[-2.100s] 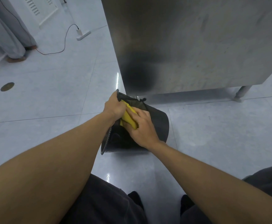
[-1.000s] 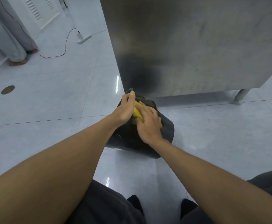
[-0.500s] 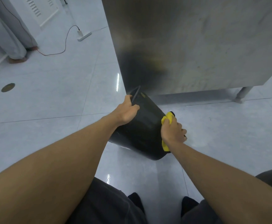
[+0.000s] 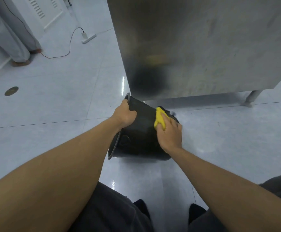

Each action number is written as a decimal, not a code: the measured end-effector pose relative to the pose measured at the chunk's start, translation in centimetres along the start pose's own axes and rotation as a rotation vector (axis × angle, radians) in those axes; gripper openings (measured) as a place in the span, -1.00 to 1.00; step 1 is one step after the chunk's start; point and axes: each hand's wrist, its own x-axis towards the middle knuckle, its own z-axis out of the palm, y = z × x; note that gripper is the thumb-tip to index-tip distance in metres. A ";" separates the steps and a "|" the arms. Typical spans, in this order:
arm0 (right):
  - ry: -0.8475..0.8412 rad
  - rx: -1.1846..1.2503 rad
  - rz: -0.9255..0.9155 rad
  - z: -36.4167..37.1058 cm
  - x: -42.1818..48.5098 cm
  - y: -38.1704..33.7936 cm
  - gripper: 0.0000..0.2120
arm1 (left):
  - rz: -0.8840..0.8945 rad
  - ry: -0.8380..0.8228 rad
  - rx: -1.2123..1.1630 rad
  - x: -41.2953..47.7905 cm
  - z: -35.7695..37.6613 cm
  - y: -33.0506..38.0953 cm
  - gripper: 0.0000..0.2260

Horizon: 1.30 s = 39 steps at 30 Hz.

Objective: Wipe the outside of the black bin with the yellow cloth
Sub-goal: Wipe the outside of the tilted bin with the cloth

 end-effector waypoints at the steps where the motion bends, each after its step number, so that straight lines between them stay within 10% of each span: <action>1: -0.003 0.016 0.072 -0.2 -0.1 0.3 -0.47 | 0.007 -0.003 0.040 0.0 -0.1 -0.1 -0.55; 5: 0.040 0.084 0.135 -0.9 -0.2 -1.4 -0.49 | 0.027 -0.053 0.048 0.3 -0.3 -0.2 -0.50; 13: -0.002 0.287 -0.454 0.5 -1.2 -5.0 -0.49 | 0.009 0.107 -0.104 0.6 -0.1 0.4 -0.69; 20: -0.009 0.098 0.126 -0.1 0.5 -0.1 -0.52 | 0.012 0.090 0.092 0.2 0.1 0.5 -0.63; 27: -0.124 0.375 -0.261 -0.7 -1.9 -6.7 -0.43 | -0.046 0.089 0.030 0.2 0.5 0.8 -0.53; 39: -0.023 0.238 0.247 -0.3 -0.1 -2.3 -0.49 | -0.012 0.077 0.056 -0.1 0.5 0.5 -0.40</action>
